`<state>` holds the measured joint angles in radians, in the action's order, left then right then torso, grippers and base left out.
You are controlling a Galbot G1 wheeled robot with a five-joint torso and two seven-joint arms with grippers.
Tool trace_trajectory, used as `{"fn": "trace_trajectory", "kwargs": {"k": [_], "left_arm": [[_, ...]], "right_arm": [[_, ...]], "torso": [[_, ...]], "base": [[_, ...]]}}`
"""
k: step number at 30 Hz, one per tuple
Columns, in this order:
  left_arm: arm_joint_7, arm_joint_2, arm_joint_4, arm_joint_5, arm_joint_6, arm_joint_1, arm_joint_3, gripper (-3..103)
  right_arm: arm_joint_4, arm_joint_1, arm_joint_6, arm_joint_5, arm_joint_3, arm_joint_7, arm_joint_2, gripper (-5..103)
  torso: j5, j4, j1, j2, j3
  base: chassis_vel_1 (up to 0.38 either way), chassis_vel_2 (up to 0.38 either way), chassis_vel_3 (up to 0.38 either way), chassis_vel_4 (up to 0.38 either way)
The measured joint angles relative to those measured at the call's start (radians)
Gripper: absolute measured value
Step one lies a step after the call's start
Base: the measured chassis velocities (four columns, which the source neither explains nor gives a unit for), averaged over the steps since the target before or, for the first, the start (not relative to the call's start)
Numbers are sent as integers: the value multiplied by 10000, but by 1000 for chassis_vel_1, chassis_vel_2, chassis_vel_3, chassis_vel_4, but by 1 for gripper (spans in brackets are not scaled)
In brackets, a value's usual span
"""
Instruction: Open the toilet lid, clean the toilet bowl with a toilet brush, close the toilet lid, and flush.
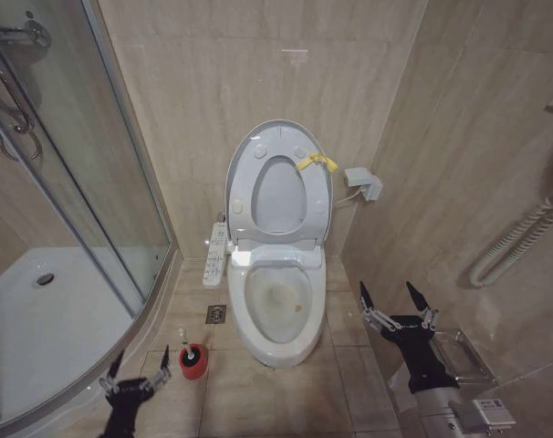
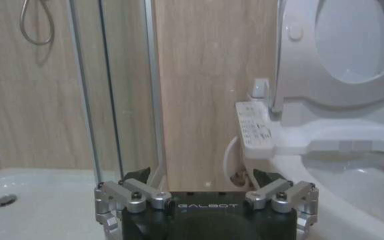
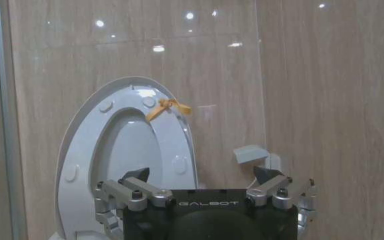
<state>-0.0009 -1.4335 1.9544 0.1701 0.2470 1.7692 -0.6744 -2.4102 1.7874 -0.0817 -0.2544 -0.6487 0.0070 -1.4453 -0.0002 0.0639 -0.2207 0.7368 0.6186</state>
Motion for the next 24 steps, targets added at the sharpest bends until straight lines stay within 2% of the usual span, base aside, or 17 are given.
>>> {"fn": "trace_trajectory", "kwargs": {"k": [5,9,17,21,24], "left_arm": [[448,39,-1023,-108,736,-342,73,100],[902,341,-2334,254,1274,-979,-11,100],[1495,723,-4142,1088,1683,-2342,100,100],[1780,862,-4626,1171,1740,-2715,187,100],[2295,991,-5881,1139,2033,-3571,318,100]], "right_arm": [[0,0,0,0,0,1,0,100],[0,0,0,0,0,0,0,100],[0,0,0,0,0,0,0,100],[0,0,0,0,0,0,0,100],[0,0,0,0,0,0,0,100]], "torso": [[2,1,0,0,0],[2,0,0,0,0],[0,0,0,0,1],[1,0,0,0,1],[0,1,0,0,1]], "base": [[0,0,0,0],[0,0,0,0],[0,0,0,0],[0,0,0,0],[0,0,0,0]]}}
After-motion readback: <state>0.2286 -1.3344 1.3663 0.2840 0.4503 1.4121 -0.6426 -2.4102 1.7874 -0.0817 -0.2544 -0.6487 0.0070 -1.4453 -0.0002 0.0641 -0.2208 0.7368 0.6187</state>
